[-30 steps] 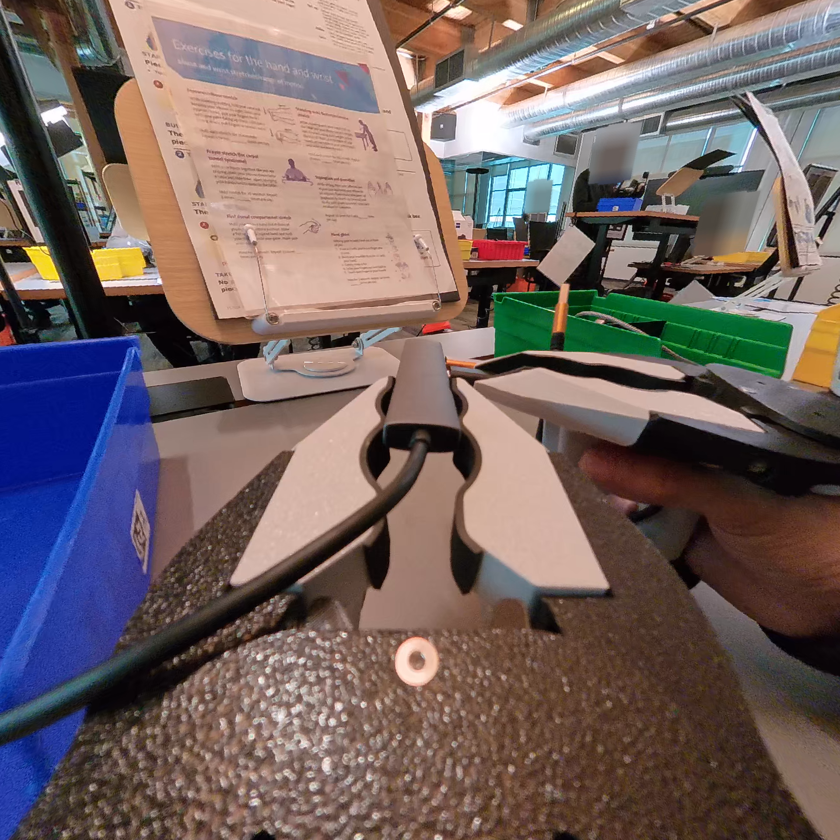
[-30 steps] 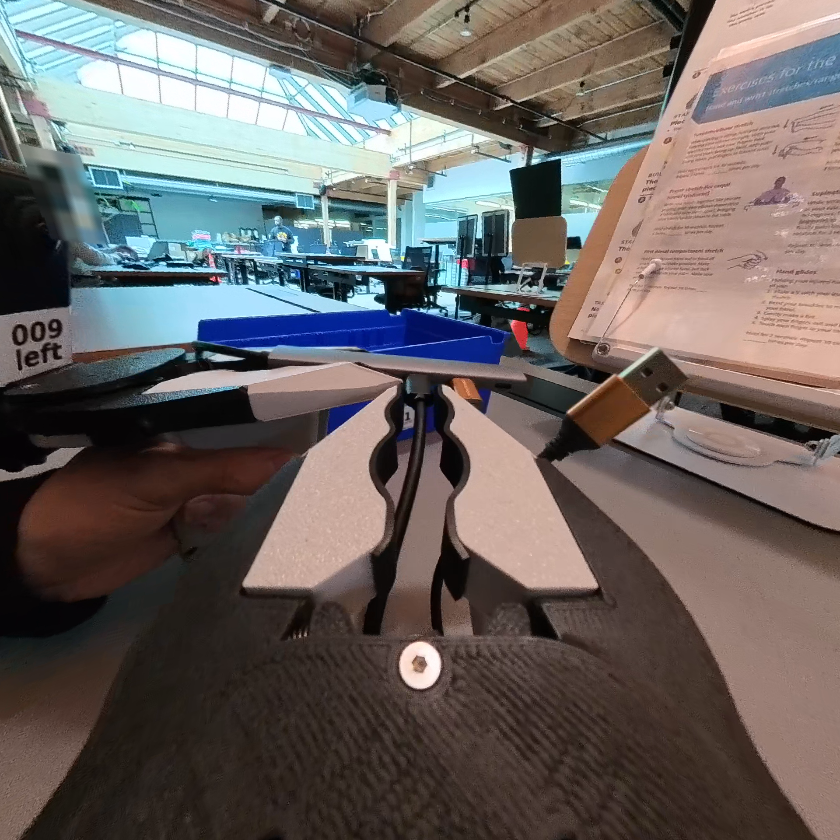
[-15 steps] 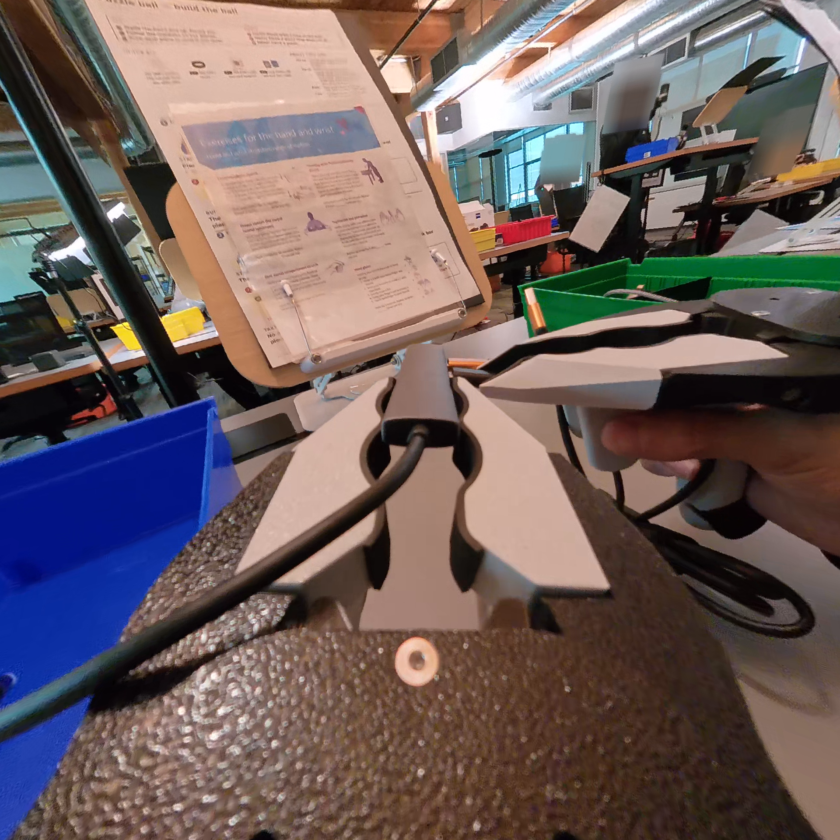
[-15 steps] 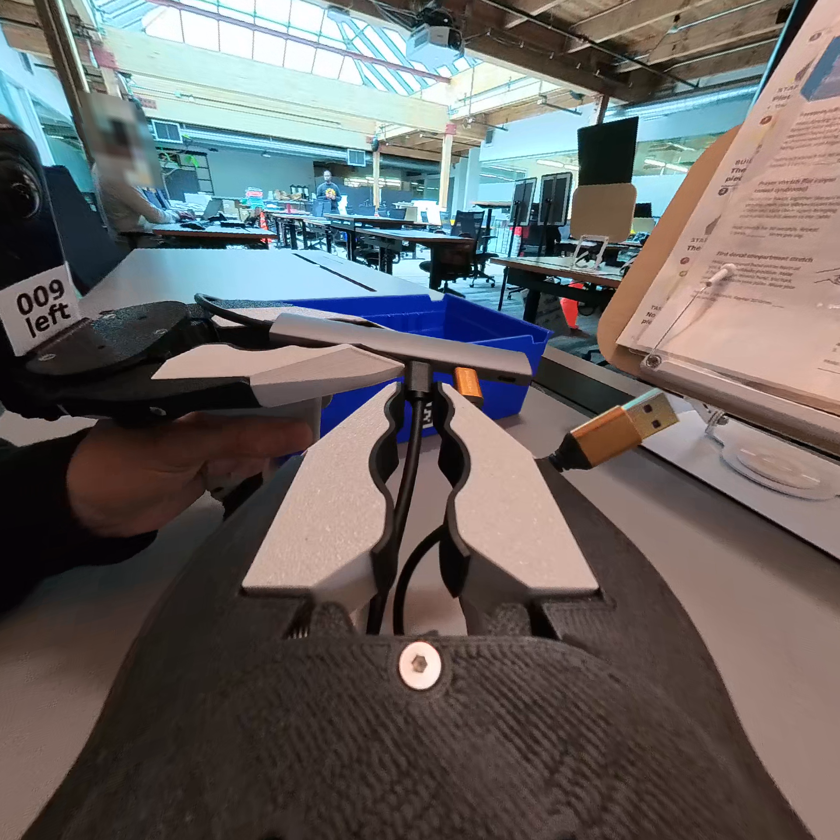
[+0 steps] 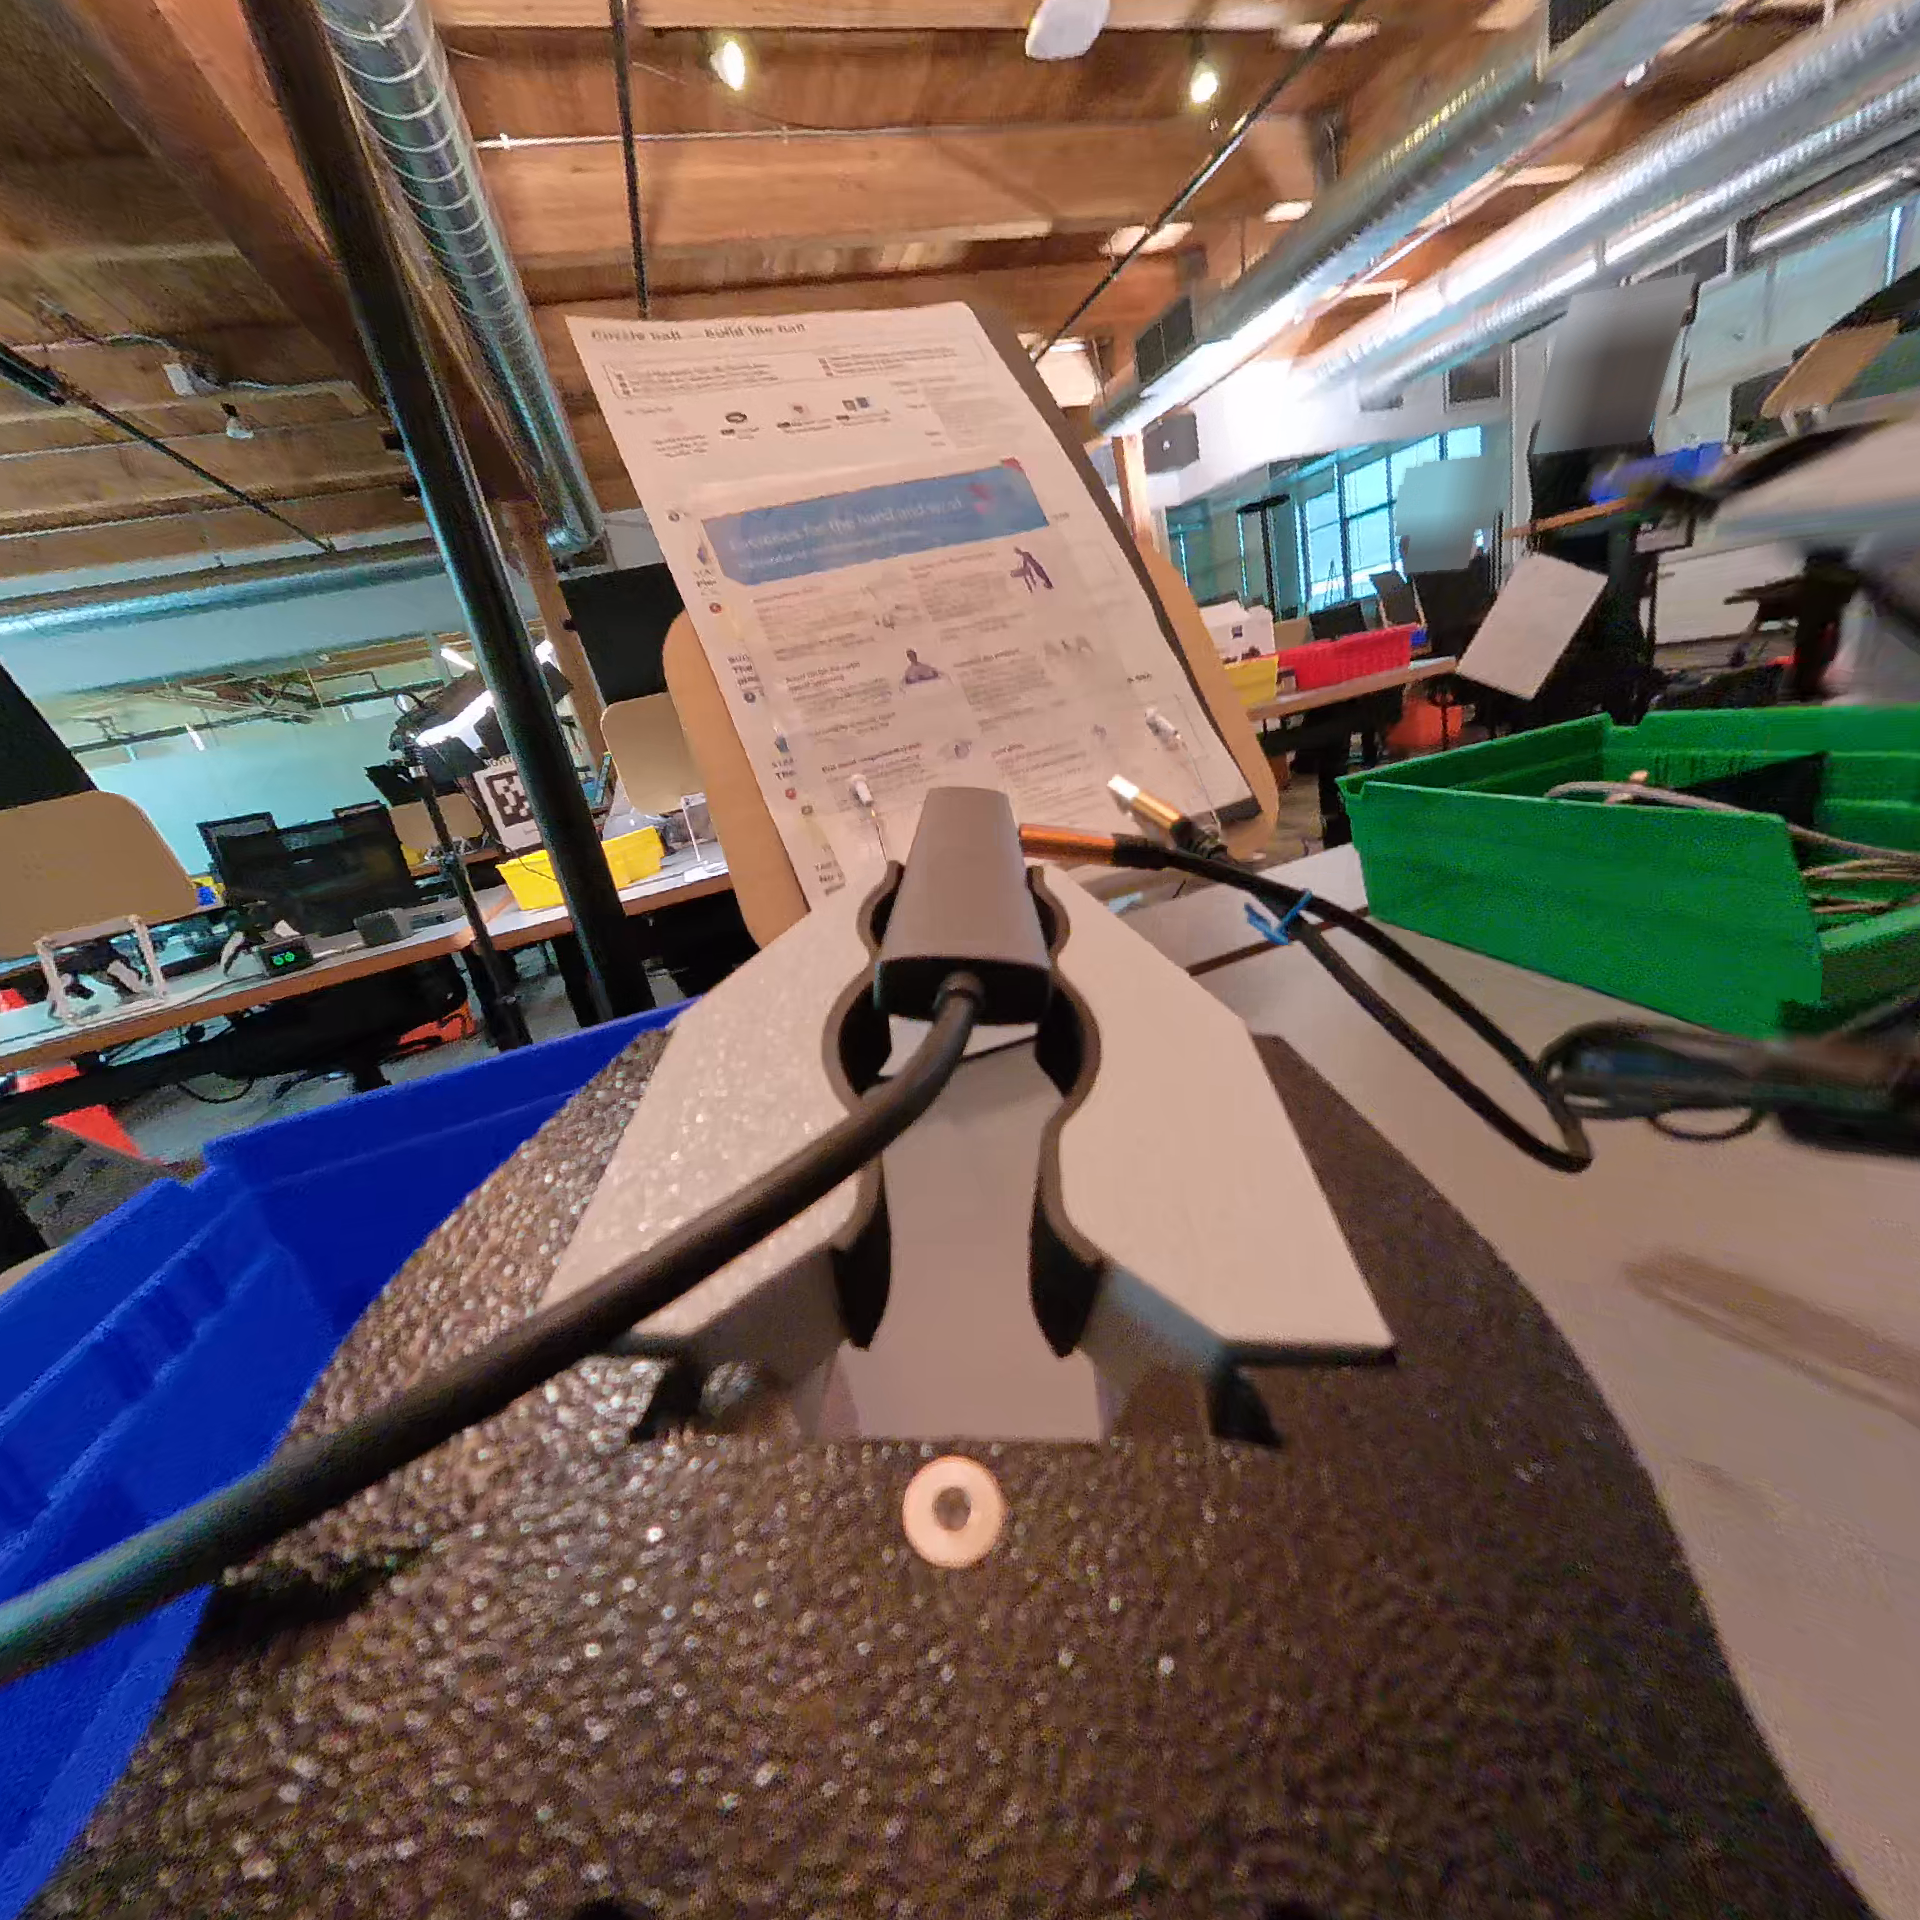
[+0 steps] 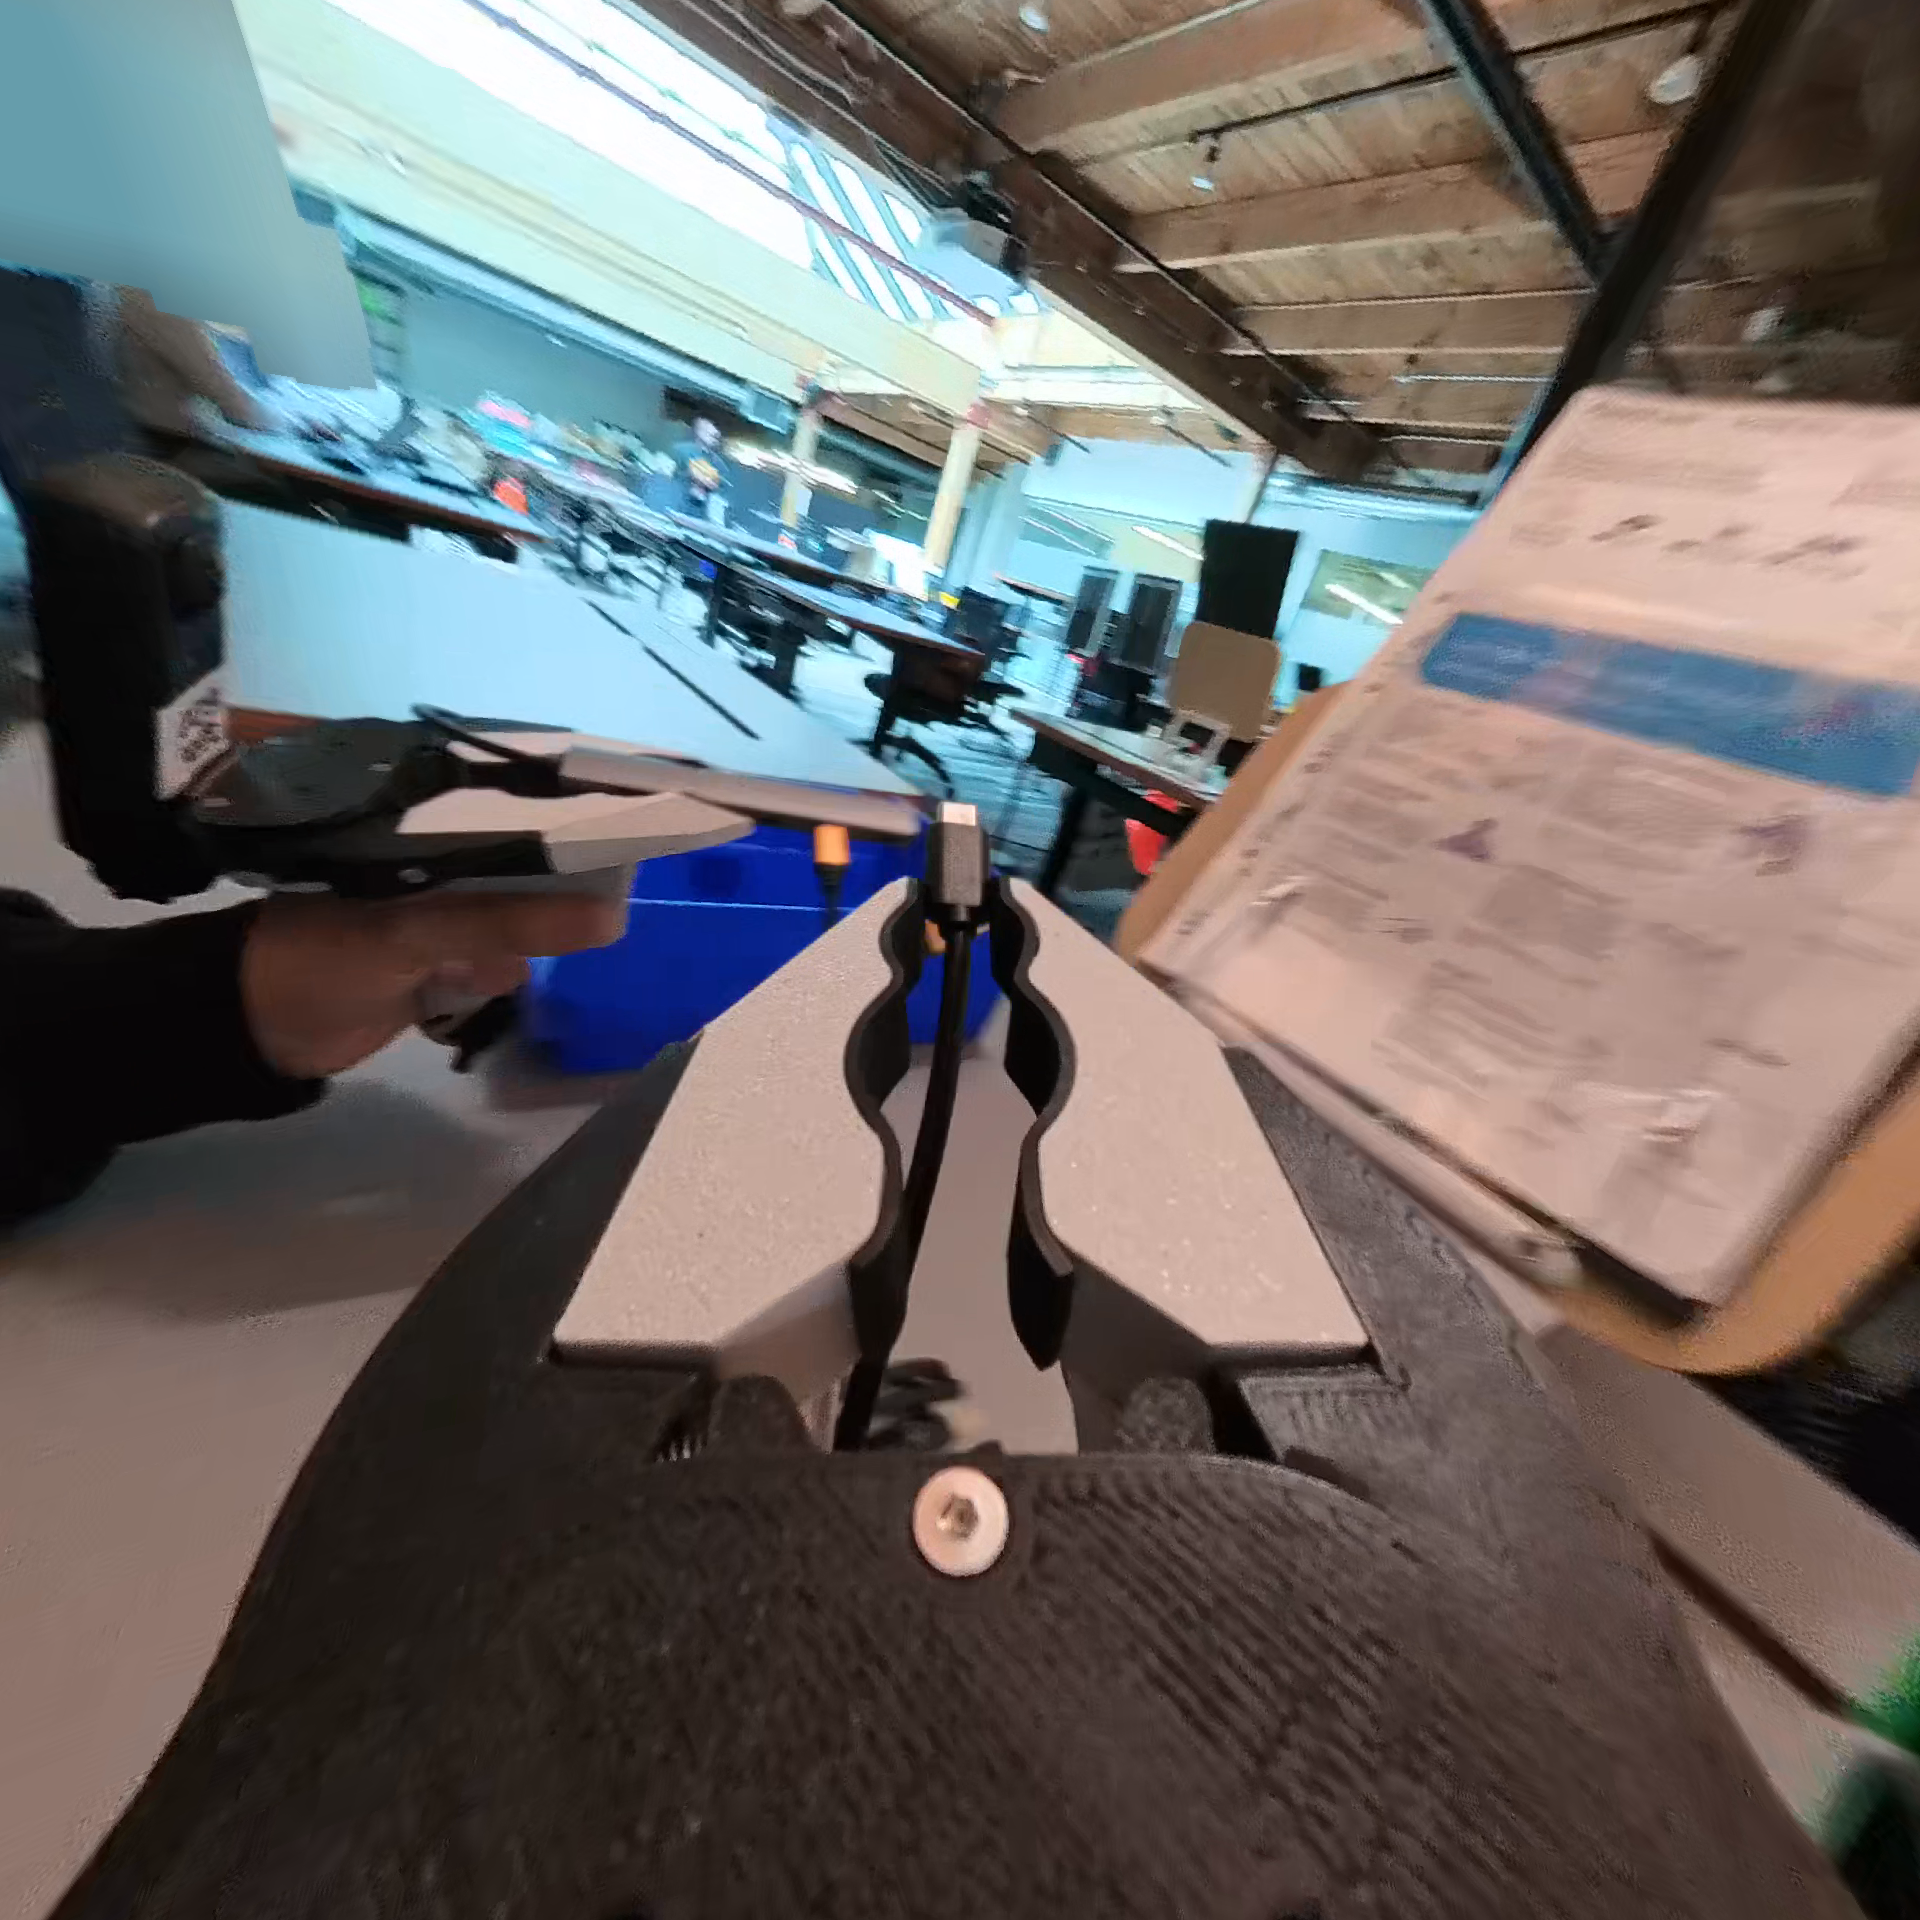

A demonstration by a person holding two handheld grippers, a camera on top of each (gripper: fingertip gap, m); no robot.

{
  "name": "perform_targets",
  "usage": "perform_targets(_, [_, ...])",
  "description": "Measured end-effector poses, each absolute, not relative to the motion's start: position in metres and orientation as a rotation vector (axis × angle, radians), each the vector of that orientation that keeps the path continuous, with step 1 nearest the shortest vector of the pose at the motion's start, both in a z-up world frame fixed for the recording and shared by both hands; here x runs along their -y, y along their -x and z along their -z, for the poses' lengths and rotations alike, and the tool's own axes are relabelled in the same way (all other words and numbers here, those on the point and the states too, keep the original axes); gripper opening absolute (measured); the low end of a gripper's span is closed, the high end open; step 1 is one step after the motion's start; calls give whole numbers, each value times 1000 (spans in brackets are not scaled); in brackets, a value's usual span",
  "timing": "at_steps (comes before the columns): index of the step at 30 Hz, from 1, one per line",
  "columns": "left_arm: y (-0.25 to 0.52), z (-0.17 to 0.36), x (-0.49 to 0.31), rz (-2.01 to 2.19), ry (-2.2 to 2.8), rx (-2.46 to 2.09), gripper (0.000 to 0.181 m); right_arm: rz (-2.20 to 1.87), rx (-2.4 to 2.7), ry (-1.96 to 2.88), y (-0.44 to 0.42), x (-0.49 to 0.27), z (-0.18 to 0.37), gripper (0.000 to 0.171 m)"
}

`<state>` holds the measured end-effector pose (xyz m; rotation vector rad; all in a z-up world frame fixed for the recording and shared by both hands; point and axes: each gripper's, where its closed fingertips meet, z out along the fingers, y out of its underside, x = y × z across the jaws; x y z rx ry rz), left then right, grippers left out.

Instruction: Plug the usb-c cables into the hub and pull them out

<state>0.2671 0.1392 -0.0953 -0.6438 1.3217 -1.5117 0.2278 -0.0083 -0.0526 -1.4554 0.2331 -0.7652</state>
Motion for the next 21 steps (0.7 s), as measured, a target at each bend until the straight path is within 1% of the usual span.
perform_targets(5, [-267, 102, -127, 1559, 660, -1381, 21, 1182, -433, 1526, -251, 120, -11, 11])
perform_targets(7, [-266, 103, -122, 1574, 646, -1398, 21, 1294, -513, 1566, -267, 160, -22, 11])
perform_targets(9, [-266, 105, -117, 1582, 643, -1419, 21, 1352, -585, 1604, -285, 190, -20, 11])
perform_targets(12, [-269, 112, -115, 1592, 660, -1447, 21, 1414, -703, 1705, -313, 227, 6, 12])
perform_targets(16, [-274, 120, -116, 1608, 703, -1473, 21, 1463, -876, 1818, -346, 258, 55, 12])
perform_targets(17, [-275, 121, -117, 1611, 712, -1474, 21, 1408, -911, 1869, -355, 259, 76, 12])
perform_targets(19, [-276, 123, -118, 1612, 720, -1482, 21, 1168, -929, 1988, -367, 243, 121, 12])
perform_targets(21, [-276, 125, -117, 1609, 720, -1489, 21, 1056, -966, 1978, -371, 234, 131, 13])
